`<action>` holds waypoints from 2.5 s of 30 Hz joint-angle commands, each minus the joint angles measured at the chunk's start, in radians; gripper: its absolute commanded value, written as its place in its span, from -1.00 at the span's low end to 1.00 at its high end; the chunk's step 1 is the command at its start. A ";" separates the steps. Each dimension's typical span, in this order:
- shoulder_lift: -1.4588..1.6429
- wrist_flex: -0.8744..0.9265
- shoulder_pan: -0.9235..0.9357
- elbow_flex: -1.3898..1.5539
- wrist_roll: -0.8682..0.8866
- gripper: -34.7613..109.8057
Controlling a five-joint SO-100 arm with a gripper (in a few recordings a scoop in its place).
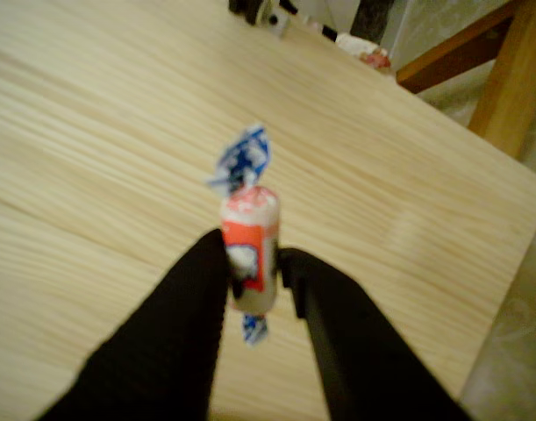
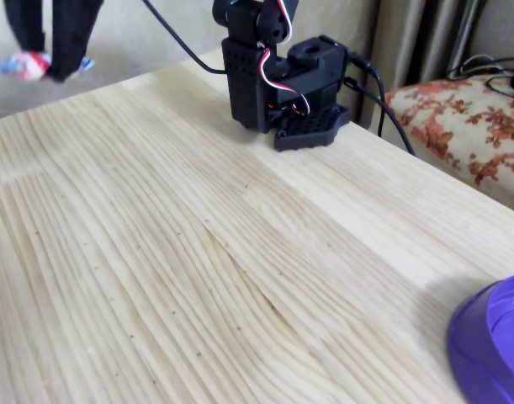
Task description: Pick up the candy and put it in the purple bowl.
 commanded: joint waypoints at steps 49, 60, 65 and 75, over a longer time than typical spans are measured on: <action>-0.387 -0.448 -1.272 -0.255 0.126 -0.52; -0.624 -0.477 -1.243 -0.331 0.138 -0.52; -0.684 -0.483 -1.247 -0.350 0.156 -0.52; -0.746 -0.549 -1.244 -0.319 0.186 -0.52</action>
